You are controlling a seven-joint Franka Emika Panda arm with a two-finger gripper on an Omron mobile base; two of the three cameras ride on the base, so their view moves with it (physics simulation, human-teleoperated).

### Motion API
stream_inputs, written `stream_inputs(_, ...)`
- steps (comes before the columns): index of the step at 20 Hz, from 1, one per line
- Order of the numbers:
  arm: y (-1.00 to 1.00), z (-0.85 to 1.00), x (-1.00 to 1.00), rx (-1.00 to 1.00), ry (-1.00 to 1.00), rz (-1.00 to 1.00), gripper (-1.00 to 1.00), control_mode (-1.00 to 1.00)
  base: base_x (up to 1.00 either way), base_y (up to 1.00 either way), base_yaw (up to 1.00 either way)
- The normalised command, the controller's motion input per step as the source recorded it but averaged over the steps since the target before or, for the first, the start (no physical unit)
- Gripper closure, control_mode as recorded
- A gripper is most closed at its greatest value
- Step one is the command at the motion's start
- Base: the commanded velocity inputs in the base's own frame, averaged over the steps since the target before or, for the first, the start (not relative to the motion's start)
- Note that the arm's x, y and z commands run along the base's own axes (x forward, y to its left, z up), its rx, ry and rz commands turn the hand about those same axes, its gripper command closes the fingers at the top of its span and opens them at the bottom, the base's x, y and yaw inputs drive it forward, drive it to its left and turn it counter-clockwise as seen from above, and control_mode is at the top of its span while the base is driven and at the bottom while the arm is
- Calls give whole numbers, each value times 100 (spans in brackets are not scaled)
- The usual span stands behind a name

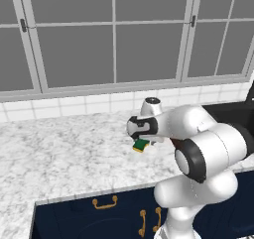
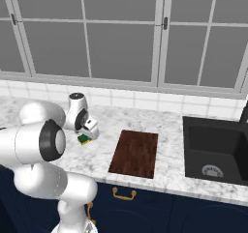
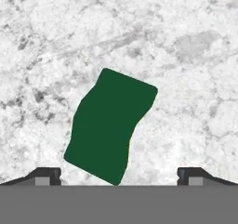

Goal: Pick up the sponge from the counter and clean the cutting board by briefly scrubbing or pressing down on the cutting board. Once finished, release the sponge.

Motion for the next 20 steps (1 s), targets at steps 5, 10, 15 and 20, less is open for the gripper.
stream_inputs(5,1,-21,13,0,0,0,-100,-100,0,0,0)
stream_inputs(10,0,-31,3,0,-3,0,-100,-100,0,0,0)
stream_inputs(15,4,-16,23,0,-4,0,-100,-100,0,0,0)
stream_inputs(20,0,-27,9,0,-2,-3,-100,-100,0,0,0)
